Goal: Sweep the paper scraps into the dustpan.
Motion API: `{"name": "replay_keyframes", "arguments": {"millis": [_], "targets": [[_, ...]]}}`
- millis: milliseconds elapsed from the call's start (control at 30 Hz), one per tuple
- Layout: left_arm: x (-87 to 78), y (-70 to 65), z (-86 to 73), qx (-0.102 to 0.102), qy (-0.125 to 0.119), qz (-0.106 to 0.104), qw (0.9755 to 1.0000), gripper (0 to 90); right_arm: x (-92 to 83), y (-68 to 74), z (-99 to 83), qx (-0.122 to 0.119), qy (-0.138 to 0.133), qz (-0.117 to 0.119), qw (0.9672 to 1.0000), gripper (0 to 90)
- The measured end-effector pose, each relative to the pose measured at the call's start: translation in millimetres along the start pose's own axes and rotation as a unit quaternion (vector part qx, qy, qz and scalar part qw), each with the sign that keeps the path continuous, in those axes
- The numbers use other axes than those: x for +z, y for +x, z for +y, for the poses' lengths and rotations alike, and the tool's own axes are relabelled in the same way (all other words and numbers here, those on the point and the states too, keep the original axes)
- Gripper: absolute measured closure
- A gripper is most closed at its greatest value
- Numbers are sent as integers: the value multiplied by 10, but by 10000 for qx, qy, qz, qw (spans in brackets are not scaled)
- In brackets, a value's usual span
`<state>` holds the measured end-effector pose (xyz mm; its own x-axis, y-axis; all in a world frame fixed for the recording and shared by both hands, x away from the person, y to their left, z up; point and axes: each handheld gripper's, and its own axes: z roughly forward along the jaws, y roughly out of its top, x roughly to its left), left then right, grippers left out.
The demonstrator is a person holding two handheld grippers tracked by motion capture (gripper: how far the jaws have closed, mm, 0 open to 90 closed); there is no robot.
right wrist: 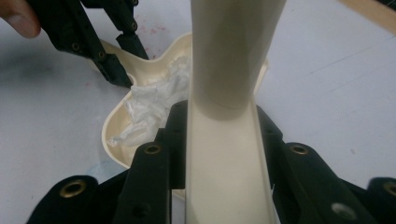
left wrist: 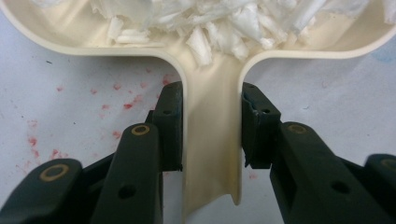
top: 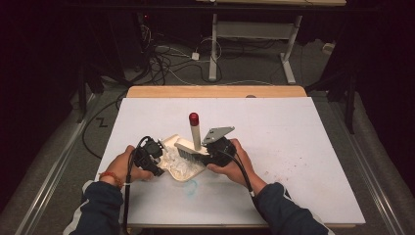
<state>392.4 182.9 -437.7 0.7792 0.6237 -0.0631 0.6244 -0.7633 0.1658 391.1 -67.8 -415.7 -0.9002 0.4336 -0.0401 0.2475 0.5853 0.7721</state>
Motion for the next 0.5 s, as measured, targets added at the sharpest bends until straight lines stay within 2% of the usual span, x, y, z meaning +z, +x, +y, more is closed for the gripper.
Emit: {"name": "replay_keyframes", "arguments": {"millis": [233, 367, 500], "targets": [[6, 18, -19, -29, -51, -41, 10000, 631, -277, -91, -12, 90, -207, -284, 9993, 678], [28, 9, -39, -82, -114, -10, 9999, 631, -411, -117, -43, 178, -224, -369, 9989, 677], [32, -2, -42, -135, -175, 41, 9997, 631, -541, -130, -108, 132, -203, -362, 9991, 678]]}}
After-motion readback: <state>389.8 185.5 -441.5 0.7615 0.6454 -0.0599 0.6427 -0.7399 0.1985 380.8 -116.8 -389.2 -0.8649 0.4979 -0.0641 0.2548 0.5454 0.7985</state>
